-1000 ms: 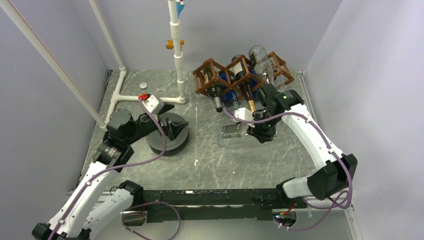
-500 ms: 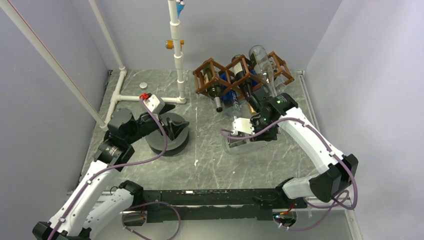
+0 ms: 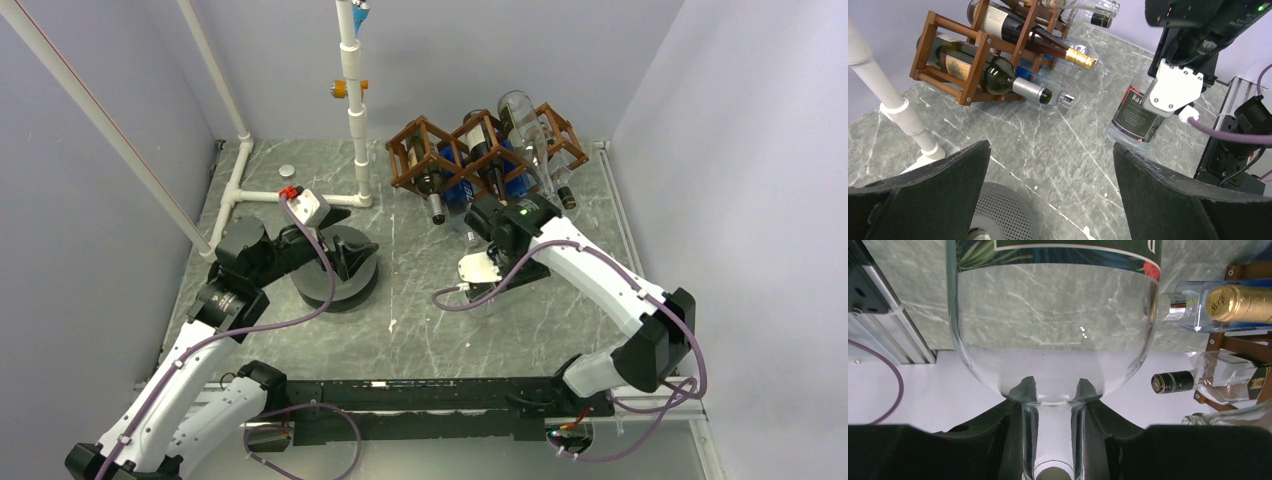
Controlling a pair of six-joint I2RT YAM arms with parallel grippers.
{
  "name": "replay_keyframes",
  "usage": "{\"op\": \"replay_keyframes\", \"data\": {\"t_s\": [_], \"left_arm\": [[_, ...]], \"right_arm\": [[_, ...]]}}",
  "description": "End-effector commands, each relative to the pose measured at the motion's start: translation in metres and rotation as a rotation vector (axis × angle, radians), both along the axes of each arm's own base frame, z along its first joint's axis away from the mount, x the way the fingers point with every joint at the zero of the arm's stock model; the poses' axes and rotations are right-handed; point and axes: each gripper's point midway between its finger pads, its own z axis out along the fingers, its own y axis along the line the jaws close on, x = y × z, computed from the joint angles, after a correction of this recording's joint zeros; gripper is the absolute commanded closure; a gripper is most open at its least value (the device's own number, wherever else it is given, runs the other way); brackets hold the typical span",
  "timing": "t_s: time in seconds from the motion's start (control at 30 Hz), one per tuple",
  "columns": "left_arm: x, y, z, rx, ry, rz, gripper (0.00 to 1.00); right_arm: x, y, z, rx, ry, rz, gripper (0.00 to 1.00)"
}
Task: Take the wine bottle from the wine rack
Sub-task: Place the wine bottle at the center of the board.
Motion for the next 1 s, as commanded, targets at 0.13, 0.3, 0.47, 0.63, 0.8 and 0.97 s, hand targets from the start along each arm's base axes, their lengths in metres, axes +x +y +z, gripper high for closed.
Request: {"op": "replay_keyframes", "data": {"t_s": [0.13, 0.3, 0.47, 0.63, 0.8, 0.97], "left_arm": [[-0.002, -0.002, 0.013, -0.029, -0.044, -0.023, 0.01], [-0.003, -0.002, 0.014, -0.031, -0.047, -0.024, 0.01], [-0.003, -0.002, 0.014, -0.031, -0.048, -0.023, 0.01], [-0.003, -0.002, 0.014, -0.032, -0.049, -0.023, 0.01], [-0.003, -0.002, 0.014, -0.03, -0.05, -0.021, 0.01], [-0.003, -0.002, 0.014, -0.031, -0.05, -0.021, 0.01]], "right_arm": [[0.016, -0.007, 0.012, -0.196, -0.124, 0.036, 1.0], [0.019, -0.005, 0.011, -0.286, -0.157, 0.051, 1.0], [0.018, 0.0, 0.005, -0.355, -0.172, 0.08, 1.0], [0.018, 0.005, 0.004, -0.394, -0.193, 0.103, 0.86], [0.015, 0.012, -0.002, -0.407, -0.183, 0.13, 0.61], [0.011, 0.024, -0.002, -0.384, -0.191, 0.156, 0.43]]}}
